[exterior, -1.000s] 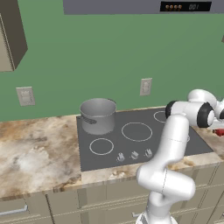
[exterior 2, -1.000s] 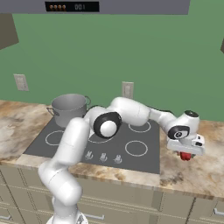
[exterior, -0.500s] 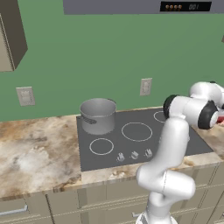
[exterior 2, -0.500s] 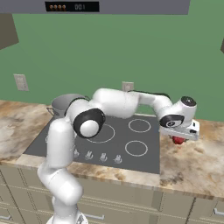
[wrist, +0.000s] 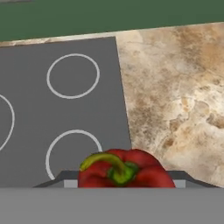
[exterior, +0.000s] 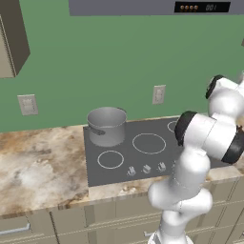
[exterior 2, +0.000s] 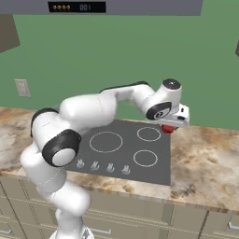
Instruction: Turn on the burner for the pot on the stove. Wait thirty seconds for the pot to heat up. Then add the bell pepper to the pot.
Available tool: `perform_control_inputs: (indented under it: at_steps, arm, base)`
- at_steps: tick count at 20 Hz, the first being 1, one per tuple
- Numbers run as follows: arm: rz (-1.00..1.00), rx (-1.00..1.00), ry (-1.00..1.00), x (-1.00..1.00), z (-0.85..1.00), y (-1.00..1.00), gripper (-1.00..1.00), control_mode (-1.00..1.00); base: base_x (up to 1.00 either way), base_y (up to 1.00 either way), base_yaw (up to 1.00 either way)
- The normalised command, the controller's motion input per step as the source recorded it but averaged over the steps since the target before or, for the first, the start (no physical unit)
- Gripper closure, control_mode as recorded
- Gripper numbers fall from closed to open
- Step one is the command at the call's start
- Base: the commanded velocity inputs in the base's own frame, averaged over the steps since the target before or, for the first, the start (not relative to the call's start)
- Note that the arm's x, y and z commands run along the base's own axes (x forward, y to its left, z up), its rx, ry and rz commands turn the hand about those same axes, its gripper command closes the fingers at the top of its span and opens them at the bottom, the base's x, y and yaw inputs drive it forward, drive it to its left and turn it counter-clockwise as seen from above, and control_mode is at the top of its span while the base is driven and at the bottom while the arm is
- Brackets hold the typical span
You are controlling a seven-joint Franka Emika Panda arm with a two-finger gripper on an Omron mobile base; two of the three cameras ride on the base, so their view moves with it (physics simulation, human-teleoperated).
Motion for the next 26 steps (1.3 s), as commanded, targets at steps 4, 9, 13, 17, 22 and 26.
perform_control_inputs:
  at_steps: [4, 9, 13, 17, 22, 26]
  arm:
    - [0.0, -0.03, 0.14, 0.0, 0.92, 1.0, 1.0, -1.0]
    - [0.0, 0.0, 0.22, 0.0, 0.74, 1.0, 1.0, -1.0]
    - [0.0, 0.0, 0.29, 0.0, 0.47, 1.0, 1.0, -1.0]
    - [0.03, 0.0, 0.35, 0.0, 0.11, 1.0, 1.0, -1.0]
    - [0.09, 0.01, 0.31, 0.03, -0.04, 1.0, 1.0, -1.0]
    - [0.12, 0.04, 0.17, 0.13, -0.07, 1.0, 1.0, -1.0]
  base:
    - [0.0, 0.0, 0.0]
    - [0.0, 0.0, 0.0]
    - [0.0, 0.0, 0.0]
    - [0.0, 0.0, 0.0]
    - [0.0, 0.0, 0.0]
    - [0.0, 0.0, 0.0]
